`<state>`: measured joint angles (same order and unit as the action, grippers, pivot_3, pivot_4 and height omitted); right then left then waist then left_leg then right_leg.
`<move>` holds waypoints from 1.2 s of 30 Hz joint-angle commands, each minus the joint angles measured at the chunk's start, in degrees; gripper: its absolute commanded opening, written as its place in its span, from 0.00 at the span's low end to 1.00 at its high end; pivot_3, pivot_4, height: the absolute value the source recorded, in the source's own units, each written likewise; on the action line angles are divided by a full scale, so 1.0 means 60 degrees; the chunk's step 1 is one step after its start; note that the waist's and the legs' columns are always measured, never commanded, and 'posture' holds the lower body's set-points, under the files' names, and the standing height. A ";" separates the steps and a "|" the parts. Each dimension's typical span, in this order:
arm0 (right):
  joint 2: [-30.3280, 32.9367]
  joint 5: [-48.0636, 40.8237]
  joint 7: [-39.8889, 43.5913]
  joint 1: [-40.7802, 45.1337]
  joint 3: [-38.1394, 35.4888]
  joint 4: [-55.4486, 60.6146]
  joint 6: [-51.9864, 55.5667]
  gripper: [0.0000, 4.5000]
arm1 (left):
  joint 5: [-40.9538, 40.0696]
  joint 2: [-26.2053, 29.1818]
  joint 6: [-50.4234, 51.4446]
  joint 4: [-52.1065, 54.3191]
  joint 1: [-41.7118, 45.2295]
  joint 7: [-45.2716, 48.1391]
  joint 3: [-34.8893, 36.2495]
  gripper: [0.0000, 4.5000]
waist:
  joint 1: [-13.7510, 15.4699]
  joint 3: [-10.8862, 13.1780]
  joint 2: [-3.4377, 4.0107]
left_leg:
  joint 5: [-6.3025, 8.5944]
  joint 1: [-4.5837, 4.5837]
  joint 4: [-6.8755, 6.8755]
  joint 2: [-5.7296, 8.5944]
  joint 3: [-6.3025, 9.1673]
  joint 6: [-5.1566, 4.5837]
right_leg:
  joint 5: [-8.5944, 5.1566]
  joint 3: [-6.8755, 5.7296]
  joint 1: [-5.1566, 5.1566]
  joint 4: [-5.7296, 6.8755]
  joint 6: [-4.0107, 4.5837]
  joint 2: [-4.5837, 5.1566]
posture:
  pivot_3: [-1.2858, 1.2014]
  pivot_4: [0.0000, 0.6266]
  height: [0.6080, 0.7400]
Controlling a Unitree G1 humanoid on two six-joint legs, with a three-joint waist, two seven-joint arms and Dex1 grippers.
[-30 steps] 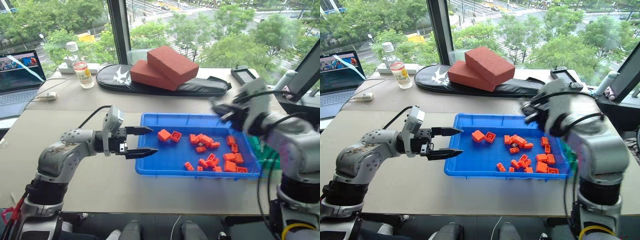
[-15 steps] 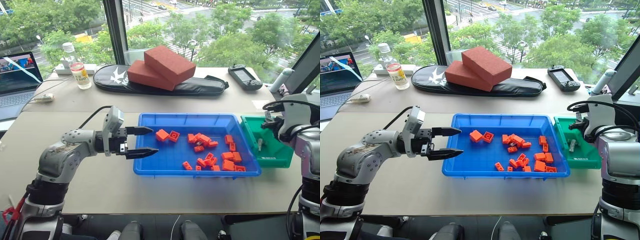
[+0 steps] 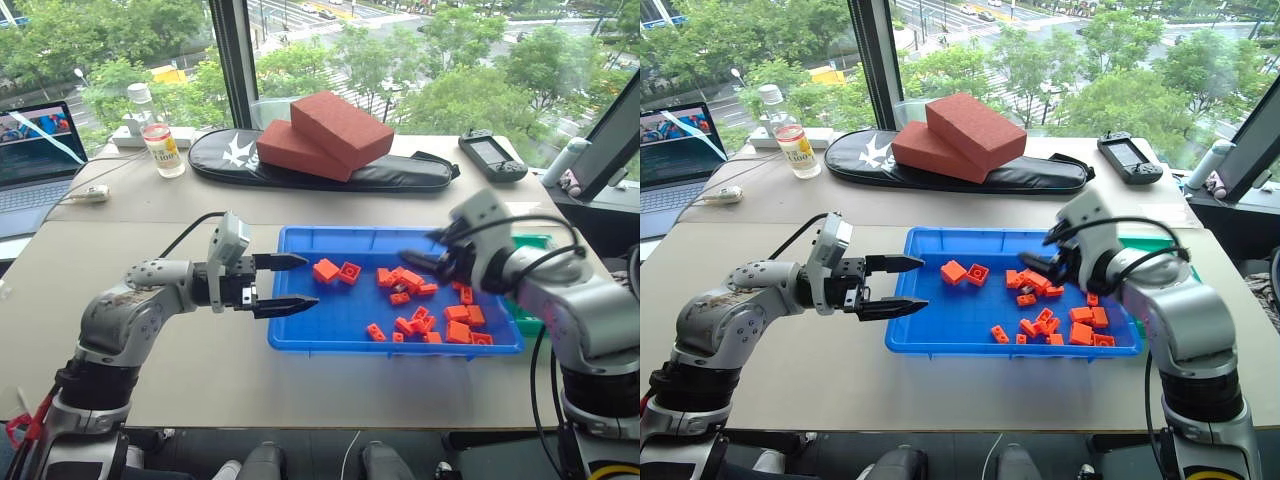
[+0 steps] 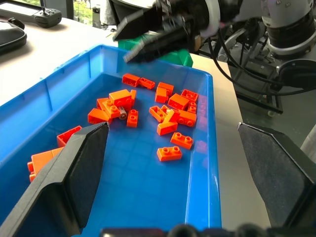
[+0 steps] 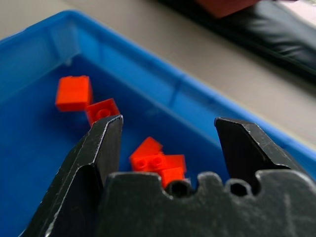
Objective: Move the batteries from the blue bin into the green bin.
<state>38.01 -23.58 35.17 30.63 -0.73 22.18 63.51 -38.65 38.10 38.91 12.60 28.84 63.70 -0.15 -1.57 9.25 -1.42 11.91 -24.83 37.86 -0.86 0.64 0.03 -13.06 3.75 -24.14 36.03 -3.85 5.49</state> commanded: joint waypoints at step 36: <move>0.0341 0.1109 0.0915 0.1034 0.0616 -0.3354 -0.1938 0.01 | -0.0123 0.0141 -0.0053 0.0501 -0.0241 -0.0185 0.0234 1.00 | 0.0060 0.0000 0.0000 | 0.0000 0.0004 -0.0002 -0.0010 0.0001 0.0001 | -0.0001 0.0002 -0.0007 0.0005 0.0002 -0.0015 | 0.52 0.24 1.00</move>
<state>39.70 -16.31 40.71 35.81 5.43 -0.41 52.24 -38.54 38.37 38.95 13.81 27.00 62.48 0.12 -1.21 9.25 -1.42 11.91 -24.81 37.85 -0.93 0.65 0.03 -13.07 3.76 -24.18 36.06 -3.83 5.40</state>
